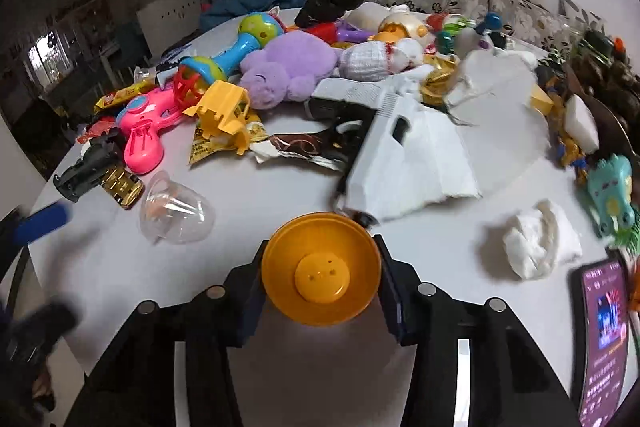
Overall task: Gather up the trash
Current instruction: 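Grasp the clear plastic cup with the left tool while the right tool grasps the orange lid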
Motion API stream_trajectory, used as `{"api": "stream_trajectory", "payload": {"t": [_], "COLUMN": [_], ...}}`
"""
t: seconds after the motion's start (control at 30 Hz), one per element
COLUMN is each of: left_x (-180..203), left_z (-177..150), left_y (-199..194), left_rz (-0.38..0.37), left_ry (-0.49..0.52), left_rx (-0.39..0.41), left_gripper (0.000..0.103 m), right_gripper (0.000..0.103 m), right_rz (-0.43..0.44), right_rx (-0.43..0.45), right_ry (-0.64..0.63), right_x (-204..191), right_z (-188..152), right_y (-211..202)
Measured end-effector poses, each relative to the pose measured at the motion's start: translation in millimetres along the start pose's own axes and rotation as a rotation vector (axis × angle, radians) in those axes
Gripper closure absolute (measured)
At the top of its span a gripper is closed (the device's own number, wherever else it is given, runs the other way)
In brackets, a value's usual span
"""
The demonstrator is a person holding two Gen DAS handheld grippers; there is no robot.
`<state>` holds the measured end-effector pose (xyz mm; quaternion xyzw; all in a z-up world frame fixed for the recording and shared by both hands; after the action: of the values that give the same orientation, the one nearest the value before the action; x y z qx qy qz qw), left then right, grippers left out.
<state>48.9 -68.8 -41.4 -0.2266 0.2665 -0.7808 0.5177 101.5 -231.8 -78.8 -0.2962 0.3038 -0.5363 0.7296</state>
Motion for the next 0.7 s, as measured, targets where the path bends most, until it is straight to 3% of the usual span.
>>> {"api": "stream_trajectory", "payload": {"t": [0.23,0.3,0.37,0.4,0.53,0.7], "left_x": [0,0,8,14,15,18], "left_z": [22,20,18,17,13,6], "left_y": [60,71,72,71,52,-15], "left_rz": [0.033,0.099,0.150,0.166,0.035,0.032], "left_ry": [-0.134,-0.129,-0.041,-0.001,-0.067,-0.016], "left_rx": [-0.109,-0.168,-0.160,-0.156,-0.134,-0.008], "left_gripper": [0.012,0.015,0.044,0.053,0.055,0.055], "right_gripper": [0.054,0.054,0.054,0.054,0.054,0.054], "right_rz": [0.026,0.030,0.035,0.034,0.045,0.102], "right_rx": [0.088,0.097,0.104,0.109,0.119,0.136], "right_ry": [0.060,0.076,0.084,0.085,0.094,0.067], "right_x": [35,43,48,49,49,28], "right_z": [-18,-23,-27,-28,-29,-32], "right_y": [-49,-60,-66,-69,-70,-83]}}
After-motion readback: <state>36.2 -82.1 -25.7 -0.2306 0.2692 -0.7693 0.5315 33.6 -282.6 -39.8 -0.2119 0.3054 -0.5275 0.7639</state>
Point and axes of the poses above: each gripper's, at about its wrist camera, not at the fingertips, and y roughly the way its jaws point, x to its right, z to its top, the point moved 4 cm from there along y, roughly the way its jaws point, and after that the axes turned 3 degrees about z, right-handed, at the moved point
